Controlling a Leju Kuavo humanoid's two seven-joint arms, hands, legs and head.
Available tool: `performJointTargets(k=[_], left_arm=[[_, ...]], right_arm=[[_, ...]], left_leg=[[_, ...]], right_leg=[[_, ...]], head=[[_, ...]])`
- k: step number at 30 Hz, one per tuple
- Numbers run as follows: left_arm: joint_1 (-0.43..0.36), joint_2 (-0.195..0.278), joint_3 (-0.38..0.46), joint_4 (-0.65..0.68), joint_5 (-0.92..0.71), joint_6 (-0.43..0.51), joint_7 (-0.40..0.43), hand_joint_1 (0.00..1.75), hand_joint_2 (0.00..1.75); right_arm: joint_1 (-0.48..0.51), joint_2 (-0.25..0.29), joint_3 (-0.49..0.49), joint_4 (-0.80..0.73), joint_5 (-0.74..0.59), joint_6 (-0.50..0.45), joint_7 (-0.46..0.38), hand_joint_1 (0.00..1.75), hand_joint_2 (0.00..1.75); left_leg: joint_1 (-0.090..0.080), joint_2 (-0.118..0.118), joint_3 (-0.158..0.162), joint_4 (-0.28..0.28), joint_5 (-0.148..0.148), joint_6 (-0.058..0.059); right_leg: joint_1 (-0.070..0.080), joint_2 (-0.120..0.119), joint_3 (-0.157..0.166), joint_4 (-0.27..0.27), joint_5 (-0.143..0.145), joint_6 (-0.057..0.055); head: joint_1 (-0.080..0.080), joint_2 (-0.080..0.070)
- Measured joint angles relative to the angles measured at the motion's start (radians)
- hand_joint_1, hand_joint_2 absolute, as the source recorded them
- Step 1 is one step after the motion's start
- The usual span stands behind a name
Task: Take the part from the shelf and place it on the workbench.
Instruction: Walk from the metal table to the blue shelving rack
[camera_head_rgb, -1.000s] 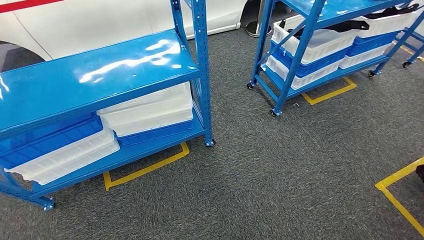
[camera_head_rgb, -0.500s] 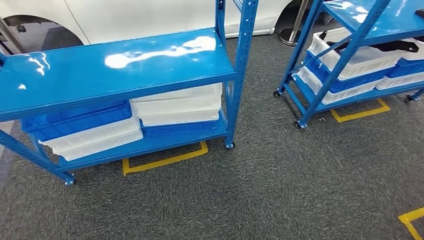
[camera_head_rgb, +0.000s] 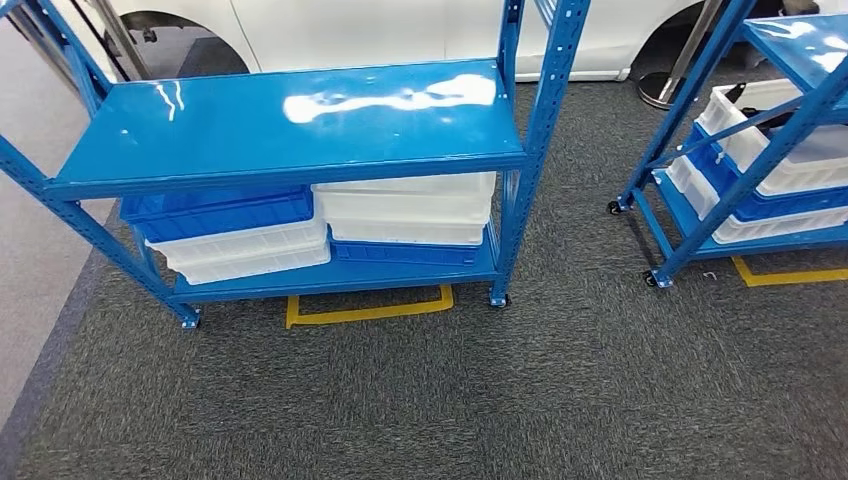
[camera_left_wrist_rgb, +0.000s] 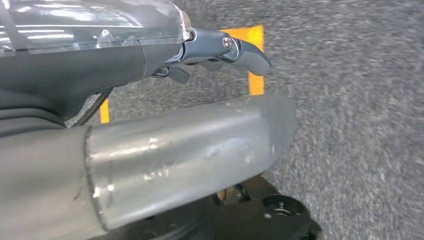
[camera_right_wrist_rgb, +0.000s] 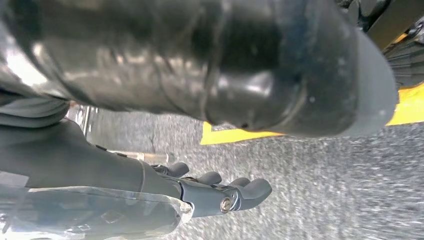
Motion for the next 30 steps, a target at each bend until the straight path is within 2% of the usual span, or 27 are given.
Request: performJointTargets(k=[1,3,4,5,6,8,9,10,12,13,14,15,16,18,19,20,21,24,25,26,28,29,30], left_arm=[[0.002,0.000,0.000,0.000,-0.001,0.000,0.000,0.00,0.00],[0.001,0.000,0.000,0.000,-0.001,0.000,0.000,0.00,0.00],[-0.001,0.000,0.000,0.000,-0.001,0.000,0.000,0.00,0.00],[-0.002,0.001,0.000,0.000,-0.001,0.000,-0.001,0.00,0.00],[-0.003,0.001,0.000,0.000,-0.001,0.000,-0.001,0.00,0.00],[0.001,0.001,0.000,0.000,-0.001,0.000,-0.001,0.00,0.00],[0.002,0.001,0.000,0.000,-0.001,-0.001,-0.001,0.00,0.00],[0.003,0.001,0.000,0.000,-0.001,-0.002,-0.001,0.00,0.00],[-0.001,0.000,0.000,0.000,0.001,-0.007,-0.003,0.00,0.00],[-0.003,0.000,0.000,0.000,0.002,-0.011,-0.005,0.00,0.00],[-0.003,0.000,0.000,0.000,0.004,-0.016,-0.008,0.00,0.00],[-0.002,0.000,0.000,0.000,0.006,-0.020,-0.013,0.00,0.00],[0.001,0.000,0.000,0.000,0.008,-0.024,-0.018,0.00,0.00],[0.004,0.000,0.000,0.000,0.011,-0.027,-0.025,0.00,0.00],[0.004,0.000,0.001,0.000,0.013,-0.028,-0.027,0.00,0.00],[0.004,0.000,0.001,0.000,0.015,-0.029,-0.027,0.00,0.00],[0.003,0.000,0.001,0.000,0.017,-0.029,-0.028,0.00,0.00],[0.001,0.000,0.001,0.000,0.018,-0.030,-0.028,0.00,0.00],[0.000,0.000,0.001,0.000,0.018,-0.030,-0.029,0.00,0.00],[0.000,0.000,0.001,0.000,0.019,-0.030,-0.029,0.00,0.00],[0.000,0.000,0.001,0.000,0.020,-0.031,-0.029,0.00,0.00],[0.002,0.000,0.001,0.000,0.020,-0.031,-0.028,0.00,0.00],[0.005,0.000,0.001,0.000,0.020,-0.032,-0.028,0.00,0.00]], right_arm=[[-0.001,0.000,-0.001,0.000,0.000,0.000,0.000,0.00,0.00],[-0.002,0.000,-0.002,0.000,0.000,0.000,-0.001,0.00,0.00],[-0.002,0.000,-0.003,0.000,0.000,0.001,-0.001,0.00,0.00],[-0.003,0.000,-0.004,0.000,0.000,0.001,-0.001,0.00,0.00],[-0.004,0.000,-0.004,0.000,0.000,0.001,-0.001,0.00,0.00],[-0.009,0.000,-0.004,0.000,0.000,0.001,-0.001,0.00,0.00],[-0.010,0.000,-0.004,0.000,0.001,0.002,-0.002,0.00,0.00],[-0.010,0.000,-0.004,0.000,0.001,0.002,-0.002,0.00,0.00],[-0.006,0.000,-0.004,0.000,0.003,0.002,0.000,0.00,0.00],[-0.005,0.000,-0.004,0.000,0.004,0.001,0.000,0.00,0.00],[-0.004,0.000,-0.005,0.000,0.004,-0.002,-0.001,0.00,0.00],[-0.003,0.000,-0.005,0.000,0.004,-0.006,-0.003,0.00,0.00],[-0.003,-0.001,-0.006,0.000,0.003,-0.011,-0.006,0.00,0.00],[-0.001,-0.001,-0.008,0.000,0.001,-0.018,-0.013,0.00,0.00],[0.000,-0.001,-0.010,0.000,0.000,-0.020,-0.016,0.00,0.00],[0.000,-0.001,-0.011,0.000,0.000,-0.021,-0.019,0.00,0.00],[0.000,-0.001,-0.011,0.000,0.000,-0.021,-0.021,0.00,0.00],[0.001,-0.001,-0.012,0.000,0.000,-0.022,-0.024,0.00,0.00],[0.003,-0.001,-0.012,0.000,0.000,-0.022,-0.025,0.00,0.00],[0.005,-0.001,-0.012,0.000,0.000,-0.022,-0.025,0.00,0.00],[0.010,-0.001,-0.013,0.000,0.000,-0.022,-0.025,0.00,0.00],[0.010,-0.001,-0.013,0.000,0.000,-0.021,-0.025,0.00,0.00],[0.010,-0.001,-0.013,-0.001,0.001,-0.021,-0.025,0.00,0.00]], left_leg=[[0.000,0.005,0.022,-0.041,0.028,0.002],[-0.007,0.042,0.096,-0.183,0.091,0.013],[-0.012,0.060,0.125,-0.239,0.109,0.020],[-0.017,0.072,0.140,-0.270,0.116,0.025],[-0.021,0.072,0.141,-0.278,0.113,0.029],[-0.020,0.051,0.143,-0.288,0.120,0.039],[-0.017,0.041,0.148,-0.295,0.125,0.046],[-0.013,0.030,0.152,-0.303,0.130,0.052],[-0.010,0.011,0.155,-0.308,0.133,0.061],[-0.011,0.001,0.155,-0.308,0.131,0.065],[-0.011,-0.009,0.156,-0.307,0.125,0.067],[-0.011,-0.018,0.160,-0.306,0.118,0.068],[-0.011,-0.026,0.167,-0.304,0.111,0.066],[-0.010,-0.036,0.183,-0.298,0.094,0.058],[-0.011,-0.038,0.188,-0.293,0.083,0.051],[-0.013,-0.040,0.191,-0.289,0.073,0.045],[-0.014,-0.041,0.193,-0.288,0.064,0.039],[-0.011,-0.036,0.203,-0.280,0.049,0.023],[-0.009,-0.028,0.193,-0.252,0.040,0.018],[-0.008,-0.018,0.166,-0.200,0.027,0.014],[-0.006,-0.004,0.066,-0.055,0.000,0.008],[-0.005,-0.002,0.012,0.003,0.003,0.008],[-0.005,-0.001,-0.028,0.027,0.025,0.009]], right_leg=[[0.001,-0.012,0.003,0.000,-0.002,0.001],[0.004,-0.033,0.010,0.000,-0.008,0.006],[0.005,-0.043,0.014,0.000,-0.011,0.010],[0.006,-0.053,0.016,0.001,-0.013,0.014],[0.007,-0.062,0.018,0.000,-0.014,0.019],[0.004,-0.071,0.025,-0.001,-0.018,0.029],[0.003,-0.056,0.025,0.008,-0.027,0.034],[0.002,-0.031,0.014,0.035,-0.047,0.037],[-0.002,0.025,-0.039,0.145,-0.105,0.042],[-0.003,0.037,-0.076,0.212,-0.130,0.043],[-0.004,0.043,-0.106,0.260,-0.136,0.045],[-0.005,0.045,-0.122,0.278,-0.122,0.047],[-0.006,0.046,-0.119,0.254,-0.088,0.049],[-0.011,0.050,-0.073,0.135,-0.009,0.051],[-0.011,0.055,-0.049,0.079,0.008,0.049],[-0.011,0.059,-0.033,0.044,0.011,0.045],[-0.009,0.062,-0.026,0.030,0.002,0.040],[-0.007,0.061,-0.008,0.019,-0.015,0.018],[-0.008,0.057,0.006,0.013,-0.022,0.012],[-0.008,0.053,0.023,0.006,-0.029,0.006],[-0.004,0.045,0.058,-0.004,-0.052,0.000],[-0.002,0.044,0.077,-0.008,-0.065,0.000],[0.000,0.044,0.098,-0.012,-0.080,0.000]], head=[[0.000,0.000],[0.000,0.000],[0.000,0.000],[0.000,0.000],[0.000,0.000],[0.000,0.000],[0.000,0.000],[0.001,0.000],[0.002,0.000],[0.002,0.000],[0.002,0.000],[0.002,0.000],[0.002,0.000],[0.002,0.000],[0.002,0.000],[0.002,0.000],[0.001,0.000],[0.001,0.000],[0.000,0.000],[0.000,0.000],[0.000,0.000],[0.000,0.000],[0.000,0.000]])
